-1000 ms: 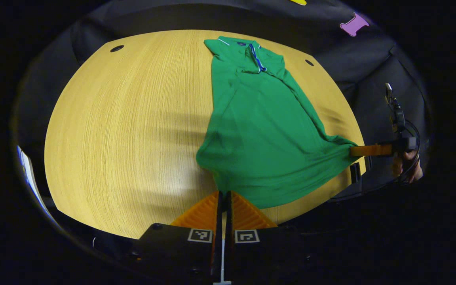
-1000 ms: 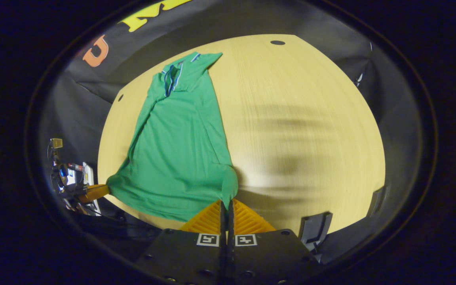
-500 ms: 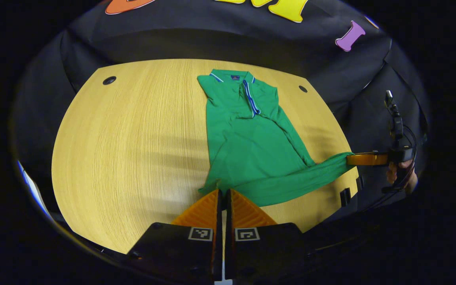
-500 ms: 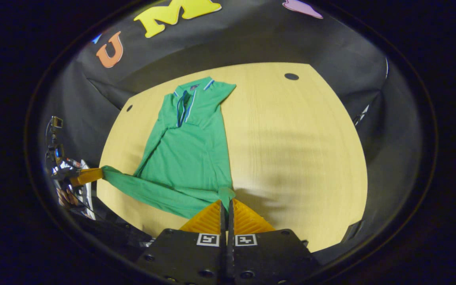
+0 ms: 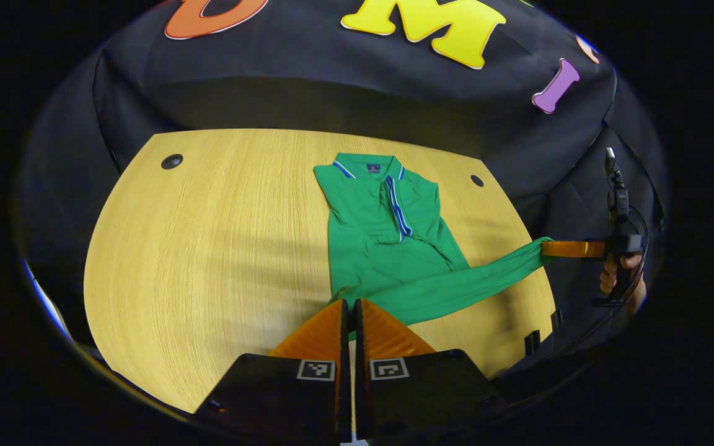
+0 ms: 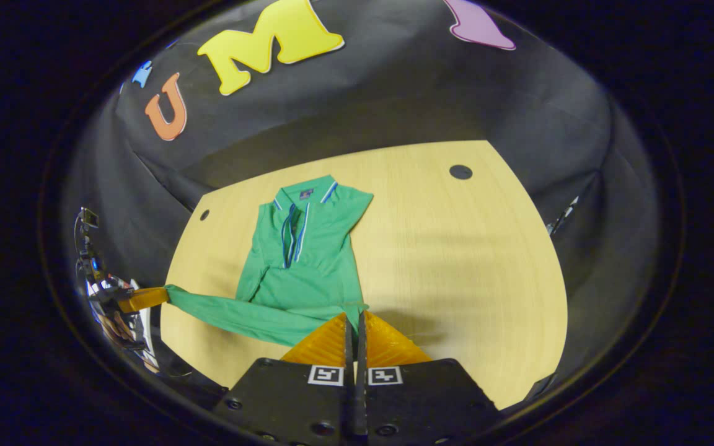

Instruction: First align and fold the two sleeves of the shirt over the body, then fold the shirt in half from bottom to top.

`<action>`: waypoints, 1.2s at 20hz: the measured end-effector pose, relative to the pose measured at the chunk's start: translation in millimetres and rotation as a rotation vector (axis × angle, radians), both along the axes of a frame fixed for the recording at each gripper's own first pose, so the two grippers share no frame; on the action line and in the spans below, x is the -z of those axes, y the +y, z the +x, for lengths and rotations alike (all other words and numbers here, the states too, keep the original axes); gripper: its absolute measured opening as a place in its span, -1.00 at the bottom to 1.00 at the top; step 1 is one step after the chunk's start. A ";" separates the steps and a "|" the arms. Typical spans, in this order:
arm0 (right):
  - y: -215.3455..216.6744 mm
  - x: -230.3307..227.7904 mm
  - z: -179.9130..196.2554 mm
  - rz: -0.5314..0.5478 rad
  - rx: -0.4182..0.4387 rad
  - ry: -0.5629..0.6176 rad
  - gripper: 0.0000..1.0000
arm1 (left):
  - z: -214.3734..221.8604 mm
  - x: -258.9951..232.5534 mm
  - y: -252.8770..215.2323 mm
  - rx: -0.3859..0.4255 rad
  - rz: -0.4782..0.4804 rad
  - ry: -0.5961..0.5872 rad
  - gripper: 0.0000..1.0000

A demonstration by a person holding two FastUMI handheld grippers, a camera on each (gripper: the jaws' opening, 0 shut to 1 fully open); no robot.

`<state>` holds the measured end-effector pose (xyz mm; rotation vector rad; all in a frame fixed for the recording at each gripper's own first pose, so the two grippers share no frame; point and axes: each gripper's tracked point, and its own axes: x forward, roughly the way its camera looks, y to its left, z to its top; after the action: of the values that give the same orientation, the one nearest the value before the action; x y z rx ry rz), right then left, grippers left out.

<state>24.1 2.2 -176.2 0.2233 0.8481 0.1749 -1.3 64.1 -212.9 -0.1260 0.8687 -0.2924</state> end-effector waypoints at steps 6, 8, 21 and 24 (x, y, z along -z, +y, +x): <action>0.2 -18.8 57.6 -0.045 0.006 -0.067 -0.99 | 62.2 -19.0 2.0 -0.057 -0.043 -0.070 -0.84; 2.3 -21.7 76.2 -0.061 0.000 -0.081 -0.99 | 83.4 -20.3 2.0 -0.074 -0.040 -0.093 -0.85; 19.9 -2.2 228.5 -0.146 -0.027 -0.170 -0.99 | 211.9 8.6 7.0 -0.184 -0.028 -0.184 -0.84; 19.5 7.3 262.3 -0.141 -0.029 -0.193 -1.00 | 242.7 15.5 9.9 -0.235 -0.051 -0.225 -0.85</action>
<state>286.3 21.8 -183.4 0.0611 0.6687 0.1600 241.4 73.9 -228.3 -0.2364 0.6165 -0.1062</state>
